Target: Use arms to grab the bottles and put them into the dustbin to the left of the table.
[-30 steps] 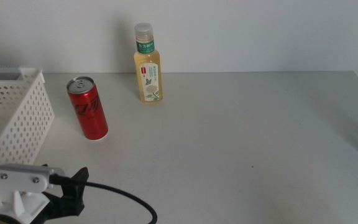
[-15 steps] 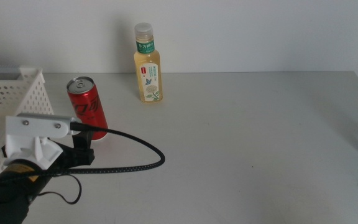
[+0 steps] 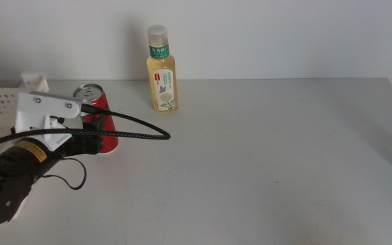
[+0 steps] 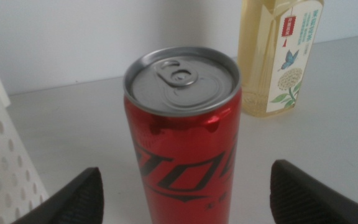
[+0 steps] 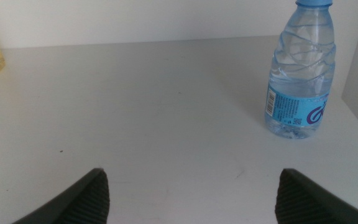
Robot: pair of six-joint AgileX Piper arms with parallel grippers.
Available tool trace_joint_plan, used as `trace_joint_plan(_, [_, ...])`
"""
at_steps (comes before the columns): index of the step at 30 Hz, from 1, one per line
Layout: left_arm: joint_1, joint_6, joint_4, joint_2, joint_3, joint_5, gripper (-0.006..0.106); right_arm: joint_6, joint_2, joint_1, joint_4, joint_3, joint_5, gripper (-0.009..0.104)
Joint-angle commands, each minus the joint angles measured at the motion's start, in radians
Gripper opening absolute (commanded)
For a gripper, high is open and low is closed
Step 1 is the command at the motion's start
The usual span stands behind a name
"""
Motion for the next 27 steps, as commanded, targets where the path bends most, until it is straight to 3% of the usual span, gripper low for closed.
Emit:
trace_joint_plan(1, [0.002, -0.022, 0.009, 0.005, -0.046, -0.081, 0.090, -0.009, -0.022, -0.005, -0.009, -0.010, -0.070, 0.071])
trace_joint_plan(23, [0.002, -0.081, 0.008, 0.316, -0.279, -0.219, 0.089, -0.009, -0.022, -0.005, -0.009, -0.010, -0.070, 0.071])
trace_joint_plan(27, [0.002, -0.084, 0.008, 0.357, -0.309, -0.255, 0.081, -0.009, -0.022, -0.005, -0.009, -0.010, -0.070, 0.071])
